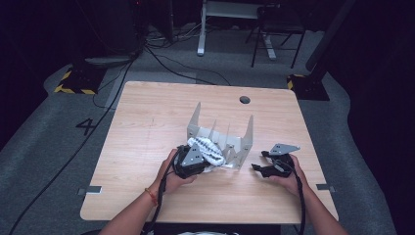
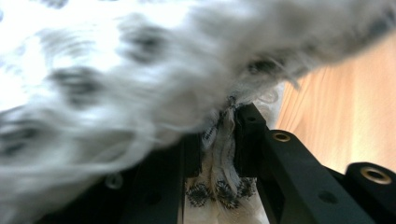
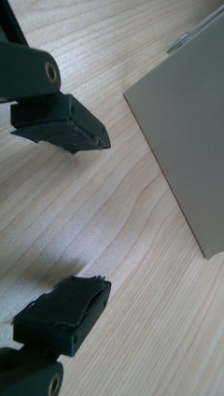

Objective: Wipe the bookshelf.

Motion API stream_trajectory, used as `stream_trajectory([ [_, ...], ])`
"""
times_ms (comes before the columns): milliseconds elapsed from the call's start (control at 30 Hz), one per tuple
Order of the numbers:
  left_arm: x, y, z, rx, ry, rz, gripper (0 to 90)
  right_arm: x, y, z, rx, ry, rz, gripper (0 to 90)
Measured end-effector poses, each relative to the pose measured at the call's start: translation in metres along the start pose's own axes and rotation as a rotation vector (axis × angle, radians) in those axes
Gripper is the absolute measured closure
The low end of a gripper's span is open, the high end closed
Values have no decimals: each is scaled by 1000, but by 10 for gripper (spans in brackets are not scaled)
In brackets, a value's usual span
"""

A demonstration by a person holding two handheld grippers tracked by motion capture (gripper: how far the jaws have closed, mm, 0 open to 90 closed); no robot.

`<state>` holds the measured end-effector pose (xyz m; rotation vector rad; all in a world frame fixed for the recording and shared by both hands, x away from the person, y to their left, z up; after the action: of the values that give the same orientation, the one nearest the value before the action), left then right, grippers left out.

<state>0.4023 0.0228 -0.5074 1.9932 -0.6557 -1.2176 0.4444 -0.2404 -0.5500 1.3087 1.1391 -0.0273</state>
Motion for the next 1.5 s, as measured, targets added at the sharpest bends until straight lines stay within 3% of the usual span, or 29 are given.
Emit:
stream_trajectory([
  [133,17,-23,3,-18,-28,-82,770,0,0,0,-1,2,-1,266],
  [200,22,-29,6,-44,-44,-90,770,0,0,0,-1,2,-1,265],
  [367,22,-26,8,-40,-38,-94,769,0,0,-1,-3,-2,2,266],
  [500,20,-10,10,-33,-36,-54,769,0,0,-1,1,-3,0,267],
  [600,14,13,10,-7,-40,-1,769,0,0,-1,4,-3,1,267],
  [700,7,35,8,3,-26,51,769,0,0,-1,7,-3,2,267],
  [800,0,58,4,39,-9,90,769,0,0,-1,7,-6,1,267],
  [867,-2,71,3,43,-20,127,769,0,0,-1,9,-4,3,267],
  [967,4,77,4,53,-32,138,768,0,0,-1,7,-7,2,267],
  [1067,16,72,10,56,-44,115,769,0,0,-1,12,-4,4,267],
  [1200,32,60,18,95,-55,50,768,0,0,-1,12,-5,-1,267],
  [1500,56,26,24,57,-91,-49,767,0,0,-1,9,-5,-2,267],
])
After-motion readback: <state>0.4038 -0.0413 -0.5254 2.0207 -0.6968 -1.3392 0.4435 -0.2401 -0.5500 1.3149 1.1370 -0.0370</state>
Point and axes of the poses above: each handheld gripper's, and its own axes: x roughly forward along the jaws, y roughly out of its top, z roughly to its right, the point moved 7 cm from there along x, roughly forward along the jaws, and after that the axes turned 14 degrees about x, right-handed, at the moved point
